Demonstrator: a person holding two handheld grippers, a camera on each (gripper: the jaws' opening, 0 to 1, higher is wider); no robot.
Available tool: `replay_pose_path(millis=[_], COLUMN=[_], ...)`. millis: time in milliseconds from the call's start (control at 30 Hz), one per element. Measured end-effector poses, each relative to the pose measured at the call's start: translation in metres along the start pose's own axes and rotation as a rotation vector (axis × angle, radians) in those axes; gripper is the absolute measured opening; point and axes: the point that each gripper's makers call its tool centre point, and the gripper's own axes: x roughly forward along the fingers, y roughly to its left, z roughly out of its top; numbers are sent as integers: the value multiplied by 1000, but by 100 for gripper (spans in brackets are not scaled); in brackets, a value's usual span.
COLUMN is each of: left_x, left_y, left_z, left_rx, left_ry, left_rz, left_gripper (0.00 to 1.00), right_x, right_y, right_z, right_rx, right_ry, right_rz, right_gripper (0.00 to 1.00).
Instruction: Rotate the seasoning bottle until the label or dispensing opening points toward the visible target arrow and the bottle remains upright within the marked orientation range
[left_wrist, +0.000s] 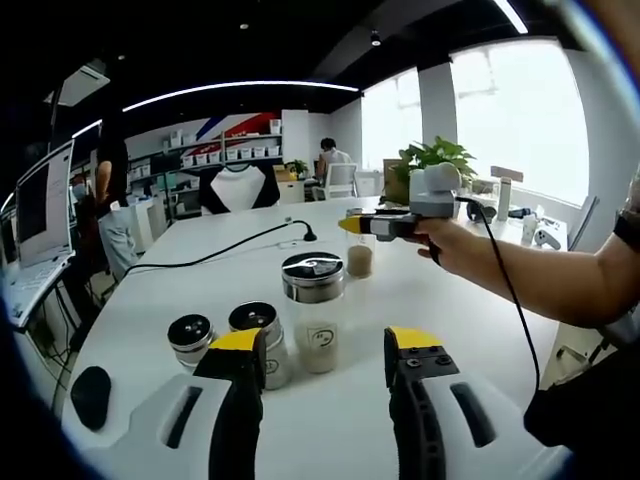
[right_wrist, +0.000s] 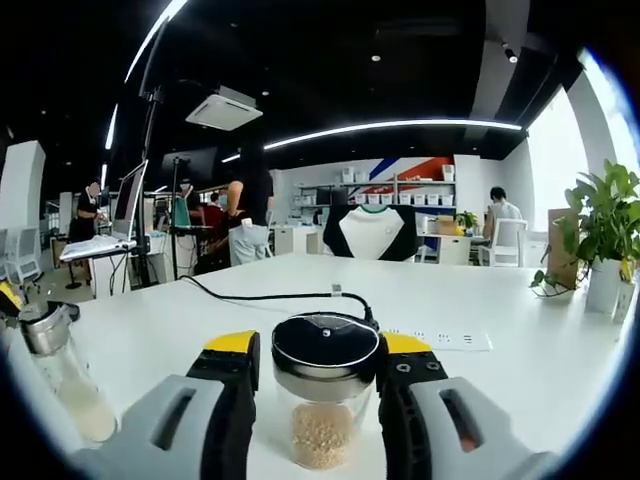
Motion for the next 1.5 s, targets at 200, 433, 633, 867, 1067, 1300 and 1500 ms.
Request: replay_pose_path(millis=[200,433,633,867,1067,1300,1500], left_x=[-1,-1,-4,-9,-11,-12,-9], left_y=[2,1,-2,-7,-21,-44,-66], left_z=[0,3,5,7,10,14,12], left_rx=[2,9,17,22,29,47,40], left_ry=[3,-1,-5,-13,-26,-46,-40], left_rz=[4,4,1,-4,-29,-80,-154], left_gripper=[50,50,50,50,50,49,48], right_x=[6,11,6,-7,-32,-65,-94], right_y=[-6,-9,-5,3,22,44,64], right_z=[-3,-4,-5,-4,2,5,7], right_rx=[0,2,-5,-24,-14,6,8], right_ry=[5,4,9,19,7,9,7], right_rz=[-12,1,14,39,81,129,177], right_gripper=[40,40,40,40,40,40,40])
